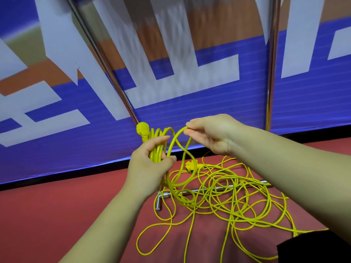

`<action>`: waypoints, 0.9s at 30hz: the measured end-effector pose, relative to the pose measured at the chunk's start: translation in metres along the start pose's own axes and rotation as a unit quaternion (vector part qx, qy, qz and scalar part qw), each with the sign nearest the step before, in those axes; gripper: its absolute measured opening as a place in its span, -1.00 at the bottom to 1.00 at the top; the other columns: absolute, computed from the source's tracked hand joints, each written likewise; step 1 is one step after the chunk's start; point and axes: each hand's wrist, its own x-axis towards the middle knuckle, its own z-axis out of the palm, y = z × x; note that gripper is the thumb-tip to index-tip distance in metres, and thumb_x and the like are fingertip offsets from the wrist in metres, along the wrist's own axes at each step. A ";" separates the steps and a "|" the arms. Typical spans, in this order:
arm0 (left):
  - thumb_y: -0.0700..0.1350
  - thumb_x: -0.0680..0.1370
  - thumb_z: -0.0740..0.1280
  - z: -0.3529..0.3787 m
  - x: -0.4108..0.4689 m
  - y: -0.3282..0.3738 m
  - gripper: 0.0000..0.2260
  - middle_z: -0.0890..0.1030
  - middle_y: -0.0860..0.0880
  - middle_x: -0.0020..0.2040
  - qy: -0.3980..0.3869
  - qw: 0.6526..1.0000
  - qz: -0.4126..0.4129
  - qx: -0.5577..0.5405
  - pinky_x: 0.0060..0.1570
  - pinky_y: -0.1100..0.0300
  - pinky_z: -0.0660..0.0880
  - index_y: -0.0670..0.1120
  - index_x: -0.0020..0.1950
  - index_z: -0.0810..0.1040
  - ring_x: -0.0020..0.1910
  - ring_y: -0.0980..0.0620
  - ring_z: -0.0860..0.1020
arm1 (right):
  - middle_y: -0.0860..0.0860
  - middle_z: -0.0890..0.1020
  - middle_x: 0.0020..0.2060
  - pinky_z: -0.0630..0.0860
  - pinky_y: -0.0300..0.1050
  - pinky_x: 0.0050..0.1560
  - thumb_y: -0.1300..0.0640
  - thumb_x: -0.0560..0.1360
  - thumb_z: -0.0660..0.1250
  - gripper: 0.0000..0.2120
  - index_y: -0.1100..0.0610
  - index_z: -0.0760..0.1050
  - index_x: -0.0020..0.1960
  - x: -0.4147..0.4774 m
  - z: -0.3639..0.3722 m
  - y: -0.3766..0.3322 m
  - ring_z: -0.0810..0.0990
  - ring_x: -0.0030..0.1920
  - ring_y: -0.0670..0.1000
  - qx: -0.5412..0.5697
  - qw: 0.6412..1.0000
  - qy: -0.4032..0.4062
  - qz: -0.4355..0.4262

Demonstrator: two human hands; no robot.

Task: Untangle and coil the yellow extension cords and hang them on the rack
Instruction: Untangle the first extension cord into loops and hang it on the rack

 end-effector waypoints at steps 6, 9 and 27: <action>-0.35 0.50 0.40 -0.021 0.007 0.005 -0.59 0.62 0.12 -0.31 -0.002 1.000 0.018 0.001 -0.35 0.08 0.52 0.14 0.15 0.66 -0.38 0.10 0.54 | 0.12 0.71 -0.09 0.64 -0.20 -0.20 0.29 0.47 0.46 -0.86 0.15 0.61 0.01 0.005 -0.017 0.004 0.74 -0.11 0.05 -0.256 0.959 -0.024 -0.120; -0.39 0.56 0.29 -0.029 0.008 0.010 -0.56 0.50 0.03 -0.44 -0.011 0.997 -0.012 -0.082 -0.44 0.19 0.49 0.09 0.26 0.60 -0.50 0.08 0.46 | 0.03 0.63 -0.01 0.61 -0.01 0.00 0.06 0.36 0.58 -0.65 0.05 0.54 0.08 0.012 -0.023 0.014 0.66 -0.01 0.05 -0.386 0.904 0.003 -0.182; -0.22 0.48 0.28 -0.057 0.005 0.025 -0.66 0.39 -0.03 -0.32 -0.075 0.897 -0.053 -0.432 -0.58 0.31 0.38 0.06 0.20 0.58 -0.60 0.17 0.32 | 0.06 0.58 0.07 0.58 0.08 0.00 -0.09 0.28 0.62 -0.41 0.04 0.36 0.11 0.025 0.010 0.071 0.59 -0.08 0.02 -0.335 0.929 -0.046 -0.149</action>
